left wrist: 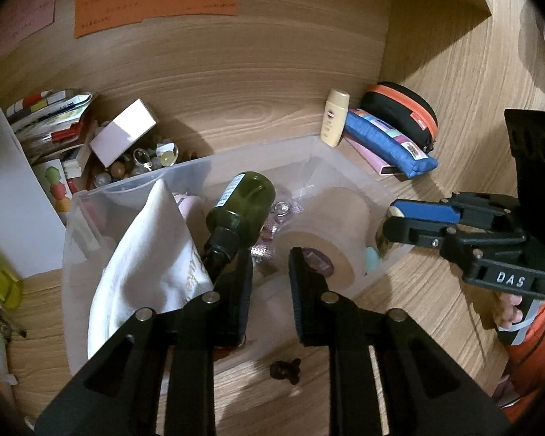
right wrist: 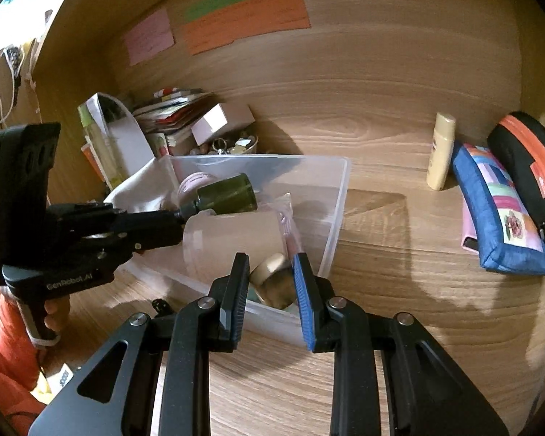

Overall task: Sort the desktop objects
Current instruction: 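Lower the shell and eraser into the clear box and release both, then grasp the white dotted block with the left tool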

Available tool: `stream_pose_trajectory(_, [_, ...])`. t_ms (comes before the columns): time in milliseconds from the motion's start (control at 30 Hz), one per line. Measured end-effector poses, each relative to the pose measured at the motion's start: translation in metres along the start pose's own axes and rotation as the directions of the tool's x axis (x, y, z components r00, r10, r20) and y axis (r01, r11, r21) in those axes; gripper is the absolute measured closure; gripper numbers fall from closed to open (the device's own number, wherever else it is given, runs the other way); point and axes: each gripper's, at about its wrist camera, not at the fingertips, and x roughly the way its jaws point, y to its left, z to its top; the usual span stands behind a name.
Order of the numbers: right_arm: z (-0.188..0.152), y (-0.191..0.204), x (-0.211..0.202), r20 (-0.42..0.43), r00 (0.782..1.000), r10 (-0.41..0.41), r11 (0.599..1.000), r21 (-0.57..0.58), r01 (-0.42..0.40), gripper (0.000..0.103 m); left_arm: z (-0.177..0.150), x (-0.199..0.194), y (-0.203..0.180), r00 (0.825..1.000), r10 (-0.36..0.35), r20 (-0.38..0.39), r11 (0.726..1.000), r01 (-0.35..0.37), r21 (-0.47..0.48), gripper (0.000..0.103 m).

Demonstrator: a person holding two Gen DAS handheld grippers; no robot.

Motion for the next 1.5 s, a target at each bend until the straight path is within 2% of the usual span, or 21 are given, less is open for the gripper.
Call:
stream_pose_trajectory(133, [-0.001, 0.006, 0.001, 0.005, 1.0, -0.023, 0.999, -0.034, 0.024, 0.076, 0.0, 0.0, -0.001, 1.0, 0.007, -0.004, 1.0, -0.007, 0.005, 0.077])
stream_pose_trajectory(200, [-0.001, 0.006, 0.0, 0.006, 1.0, -0.018, 0.999, -0.035, 0.019, 0.07, 0.0, -0.001, -0.002, 1.0, 0.014, -0.004, 1.0, -0.014, 0.008, 0.077])
stream_pose_trajectory(267, [0.0, 0.009, 0.0, 0.006, 1.0, -0.024, 0.999, -0.041, 0.024, 0.066, 0.0, -0.004, -0.004, 1.0, 0.023, -0.001, 1.0, -0.023, 0.011, 0.07])
stream_pose_trajectory(333, [0.0, 0.015, -0.002, 0.01, 0.998, -0.065, 0.996, -0.066, 0.066, 0.061, 0.0, -0.01, -0.005, 0.999, 0.03, 0.015, 1.0, -0.03, 0.008, 0.062])
stream_pose_trajectory(433, [-0.001, 0.024, -0.009, 0.027, 0.994, -0.104, 0.99, -0.092, 0.106, 0.041, 0.001, -0.022, -0.008, 0.998, 0.035, 0.051, 0.999, -0.035, 0.007, 0.05])
stream_pose_trajectory(500, [-0.001, 0.029, -0.017, 0.062, 0.987, -0.148, 0.983, -0.104, 0.154, 0.022, 0.0, -0.031, -0.011, 0.996, 0.04, 0.074, 0.999, -0.04, 0.006, 0.041])
stream_pose_trajectory(533, [-0.002, 0.03, -0.022, 0.08, 0.983, -0.164, 0.979, -0.106, 0.172, 0.02, 0.0, -0.036, -0.012, 0.995, 0.047, 0.089, 0.999, -0.047, 0.005, 0.034])
stream_pose_trajectory(567, [-0.002, 0.032, -0.026, 0.093, 0.98, -0.176, 0.977, -0.103, 0.186, 0.019, -0.001, -0.042, -0.013, 0.993, 0.055, 0.106, 0.998, -0.056, 0.003, 0.028])
stream_pose_trajectory(633, [-0.003, 0.032, -0.031, 0.091, 0.977, -0.191, 0.976, -0.089, 0.199, 0.018, -0.003, -0.05, -0.013, 0.99, 0.062, 0.126, 0.998, -0.063, 0.003, 0.025])
stream_pose_trajectory(700, [-0.005, 0.032, -0.035, 0.077, 0.978, -0.191, 0.978, -0.068, 0.197, 0.013, -0.005, -0.057, -0.014, 0.988, 0.068, 0.138, 0.998, -0.069, 0.0, 0.017])
stream_pose_trajectory(767, [-0.007, 0.032, -0.038, 0.072, 0.979, -0.193, 0.979, -0.049, 0.197, 0.013, -0.008, -0.064, -0.014, 0.984, 0.089, 0.157, 0.996, -0.09, -0.006, 0.007])
stream_pose_trajectory(1100, [-0.02, 0.045, -0.051, 0.061, 0.981, -0.186, 0.982, -0.013, 0.187, 0.012, -0.032, -0.088, -0.011, 0.98, 0.136, 0.147, 0.991, -0.135, -0.015, 0.005])
stream_pose_trajectory(1500, [-0.042, 0.068, -0.047, 0.013, 0.98, -0.196, 0.979, -0.047, 0.197, 0.012, -0.095, -0.11, -0.008, 0.984, 0.164, 0.062, 0.986, -0.164, -0.006, 0.005])
